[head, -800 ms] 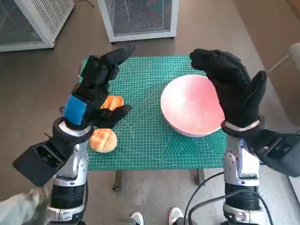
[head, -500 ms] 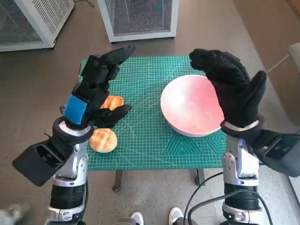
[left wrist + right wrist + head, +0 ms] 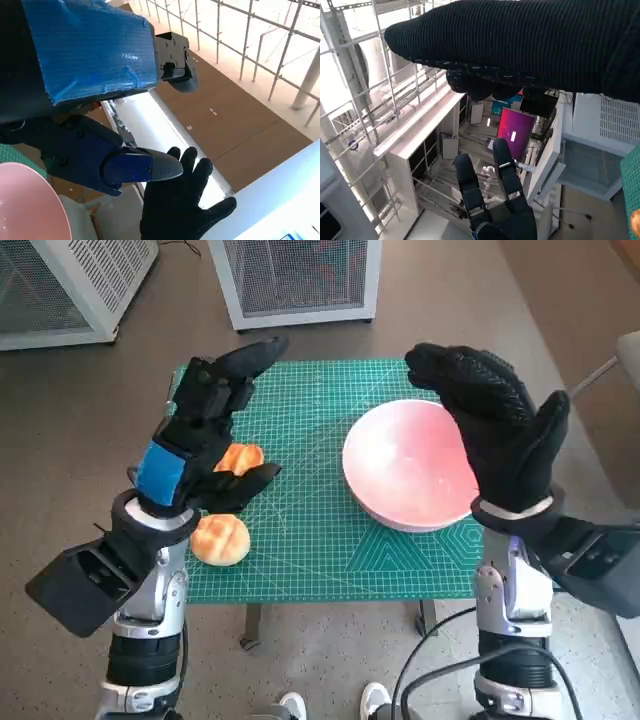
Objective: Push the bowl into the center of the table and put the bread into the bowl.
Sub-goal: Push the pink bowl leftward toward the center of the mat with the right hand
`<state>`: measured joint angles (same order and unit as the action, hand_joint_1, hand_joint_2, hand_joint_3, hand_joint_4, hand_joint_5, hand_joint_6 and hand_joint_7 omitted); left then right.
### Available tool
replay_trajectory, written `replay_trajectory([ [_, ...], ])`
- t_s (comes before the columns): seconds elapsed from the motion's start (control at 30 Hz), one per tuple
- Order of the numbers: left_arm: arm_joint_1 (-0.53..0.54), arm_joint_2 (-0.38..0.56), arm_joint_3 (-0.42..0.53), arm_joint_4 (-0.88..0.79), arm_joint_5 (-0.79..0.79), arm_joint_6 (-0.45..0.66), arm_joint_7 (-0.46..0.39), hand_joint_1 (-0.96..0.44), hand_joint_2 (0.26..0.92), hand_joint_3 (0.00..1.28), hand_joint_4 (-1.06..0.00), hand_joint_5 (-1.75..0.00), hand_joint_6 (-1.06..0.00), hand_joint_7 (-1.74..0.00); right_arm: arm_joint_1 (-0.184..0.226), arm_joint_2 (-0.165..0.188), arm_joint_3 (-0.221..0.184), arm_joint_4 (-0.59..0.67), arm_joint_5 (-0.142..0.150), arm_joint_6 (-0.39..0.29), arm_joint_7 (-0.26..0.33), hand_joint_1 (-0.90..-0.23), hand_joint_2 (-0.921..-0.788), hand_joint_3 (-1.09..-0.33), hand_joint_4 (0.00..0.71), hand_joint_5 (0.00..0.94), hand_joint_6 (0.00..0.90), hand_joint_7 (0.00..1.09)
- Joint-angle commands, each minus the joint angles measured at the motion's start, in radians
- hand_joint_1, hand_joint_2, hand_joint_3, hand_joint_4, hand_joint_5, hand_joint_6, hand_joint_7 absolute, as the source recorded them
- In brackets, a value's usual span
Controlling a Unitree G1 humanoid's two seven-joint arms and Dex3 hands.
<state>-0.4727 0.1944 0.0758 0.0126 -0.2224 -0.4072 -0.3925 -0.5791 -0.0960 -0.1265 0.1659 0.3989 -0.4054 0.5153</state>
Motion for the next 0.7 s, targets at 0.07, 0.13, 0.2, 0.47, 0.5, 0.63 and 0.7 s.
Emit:
replay_trajectory([
  [0.07, 0.012, 0.009, 0.003, -0.019, -0.008, 0.004, -0.003, -0.48, 0.921, 0.32, -0.02, -0.44, 0.00, -0.71, 0.009, -0.011, -0.028, 0.050, 0.018, -0.022, 0.017, -0.420, -0.868, -0.452, 0.412, 0.004, 0.081, 0.67],
  [0.13, 0.013, 0.009, 0.004, -0.019, -0.009, 0.004, -0.003, -0.48, 0.921, 0.32, -0.02, -0.44, 0.00, -0.71, 0.002, -0.018, -0.043, 0.086, 0.019, -0.047, 0.027, -0.420, -0.877, -0.438, 0.412, 0.003, 0.089, 0.66],
  [0.2, 0.015, 0.010, 0.006, -0.018, -0.010, 0.002, -0.004, -0.48, 0.921, 0.32, -0.02, -0.44, 0.00, -0.71, -0.010, -0.026, -0.059, 0.130, 0.015, -0.078, 0.032, -0.420, -0.901, -0.411, 0.406, 0.001, 0.095, 0.63],
  [0.47, 0.021, 0.011, 0.013, -0.005, -0.011, -0.011, -0.005, -0.49, 0.921, 0.32, -0.03, -0.43, 0.00, -0.70, -0.080, -0.069, -0.139, 0.386, -0.052, -0.234, -0.033, -0.414, -0.920, -0.440, 0.378, 0.000, 0.090, 0.60],
  [0.5, 0.021, 0.010, 0.013, -0.002, -0.010, -0.013, -0.005, -0.49, 0.921, 0.32, -0.03, -0.43, 0.00, -0.70, -0.091, -0.078, -0.150, 0.430, -0.066, -0.255, -0.053, -0.416, -0.920, -0.442, 0.377, 0.000, 0.090, 0.60],
  [0.63, 0.020, 0.009, 0.013, 0.007, -0.006, -0.018, -0.004, -0.49, 0.921, 0.32, -0.03, -0.42, 0.00, -0.69, -0.129, -0.108, -0.171, 0.569, -0.125, -0.326, -0.124, -0.425, -0.921, -0.449, 0.370, 0.000, 0.090, 0.59],
  [0.7, 0.019, 0.007, 0.012, 0.009, -0.003, -0.019, -0.002, -0.49, 0.921, 0.32, -0.03, -0.42, 0.00, -0.69, -0.146, -0.125, -0.176, 0.634, -0.152, -0.351, -0.159, -0.427, -0.921, -0.454, 0.368, 0.000, 0.090, 0.58],
])
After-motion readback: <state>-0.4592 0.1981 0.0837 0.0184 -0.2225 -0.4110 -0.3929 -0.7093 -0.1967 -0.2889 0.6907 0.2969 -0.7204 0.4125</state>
